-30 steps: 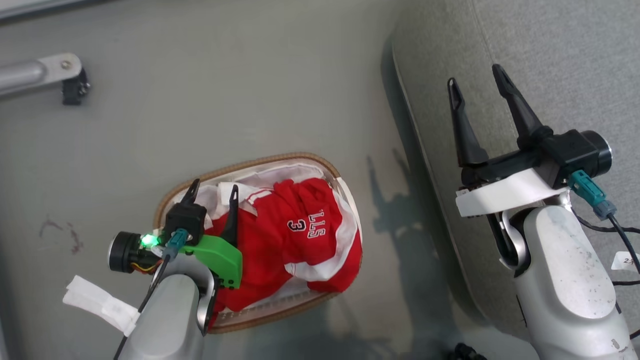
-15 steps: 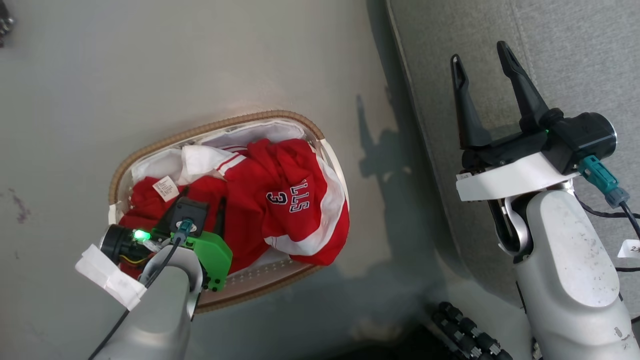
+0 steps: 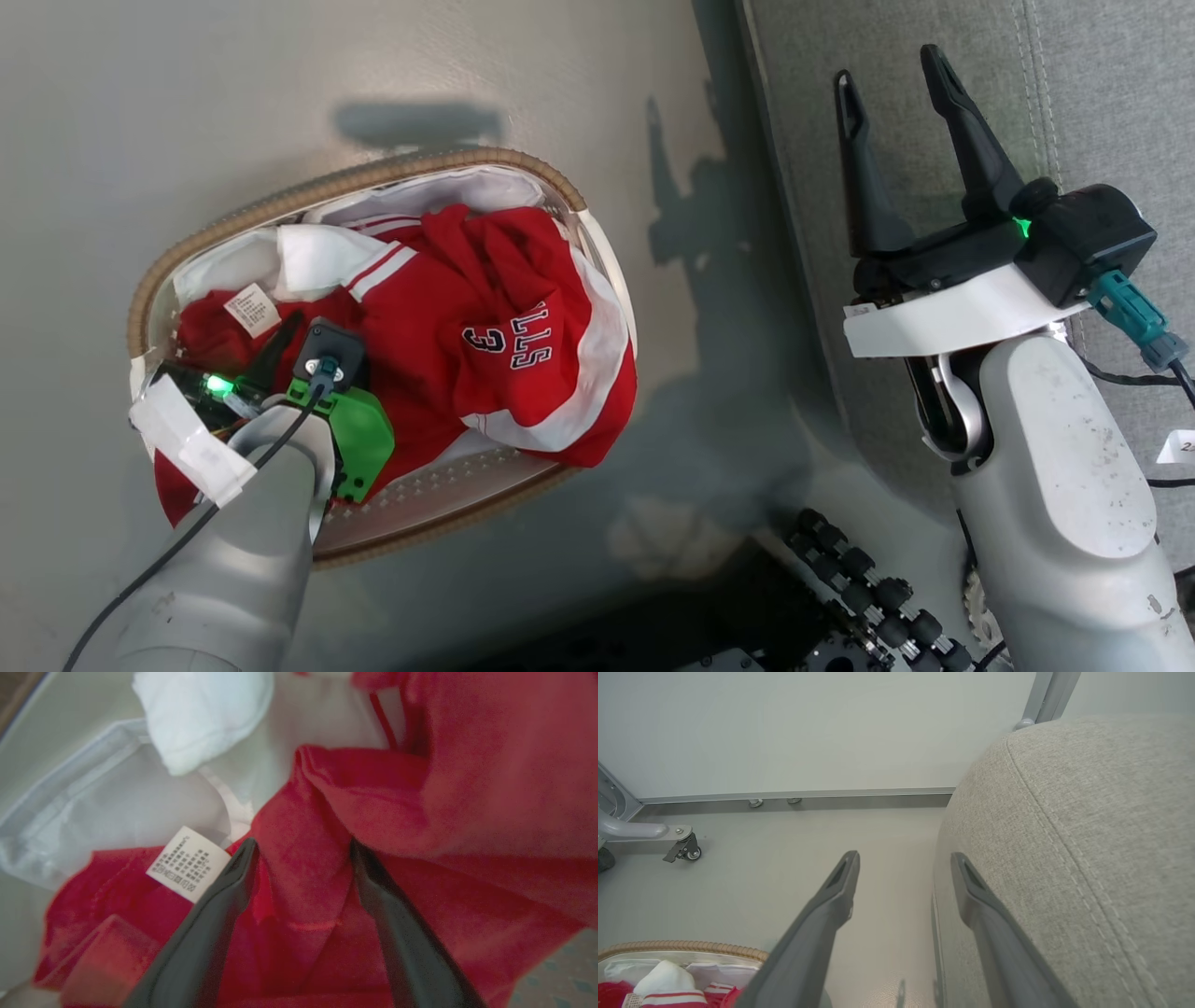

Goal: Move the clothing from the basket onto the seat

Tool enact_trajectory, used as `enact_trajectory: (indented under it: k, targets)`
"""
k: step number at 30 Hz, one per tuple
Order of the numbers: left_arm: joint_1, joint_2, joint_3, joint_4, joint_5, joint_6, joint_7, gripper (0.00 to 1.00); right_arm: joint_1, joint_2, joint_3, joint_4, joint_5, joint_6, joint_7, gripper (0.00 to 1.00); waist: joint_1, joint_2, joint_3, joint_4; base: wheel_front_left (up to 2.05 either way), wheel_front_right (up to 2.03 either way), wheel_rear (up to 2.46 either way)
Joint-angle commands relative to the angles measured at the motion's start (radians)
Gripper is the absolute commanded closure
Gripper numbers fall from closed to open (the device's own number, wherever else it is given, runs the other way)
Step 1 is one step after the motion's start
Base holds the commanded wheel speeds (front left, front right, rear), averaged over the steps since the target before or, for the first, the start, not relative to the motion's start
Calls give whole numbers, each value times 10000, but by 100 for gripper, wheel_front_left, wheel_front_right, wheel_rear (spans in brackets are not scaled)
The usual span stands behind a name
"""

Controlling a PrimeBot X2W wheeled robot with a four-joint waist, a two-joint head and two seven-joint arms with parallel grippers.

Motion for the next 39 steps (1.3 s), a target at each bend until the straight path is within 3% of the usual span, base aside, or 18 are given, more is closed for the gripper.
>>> enact_trajectory:
  k: [1, 10, 11, 12, 13, 19, 31, 39]
  targets:
    - [-241, 108, -55, 96, 64, -66, 35, 0, -135, -25, 1, -58, 71, -6, -20, 0, -1, -1, 216, -129, 0, 0, 0]
    - [-568, 176, -382, 429, 10, -611, 604, 0, -176, -25, -41, -55, 306, -6, -20, 0, -1, -1, 457, -275, 0, 0, 0]
    - [-537, 168, -392, 447, -31, -651, 736, 11, -179, -25, -28, -51, 324, -6, -18, 0, -1, -1, 460, -284, 0, 0, 0]
    - [-506, 167, -422, 458, -31, -688, 838, 60, -177, -25, -12, -40, 337, -6, -20, 0, -1, -1, 452, -293, 0, 0, 0]
    - [-482, 172, -424, 461, -66, -714, 883, 100, -177, -25, -4, -26, 335, -6, -18, 0, -1, -1, 436, -297, 0, 0, 0]
    - [-100, 29, -370, 477, -369, -768, 653, 100, -72, -26, -12, 156, 407, -6, -18, 0, -1, -1, -83, -303, 0, 0, 0]
    - [1172, -567, -108, 318, -1227, -755, -24, 100, 786, -27, -345, 669, -166, -6, -20, 0, -1, -1, -2251, 208, 0, 0, 0]
    - [2355, -671, -182, -1071, -1745, -771, -55, 100, 1430, -30, -379, 919, -505, -6, -18, 0, -1, -1, -3701, 653, 0, 0, 0]
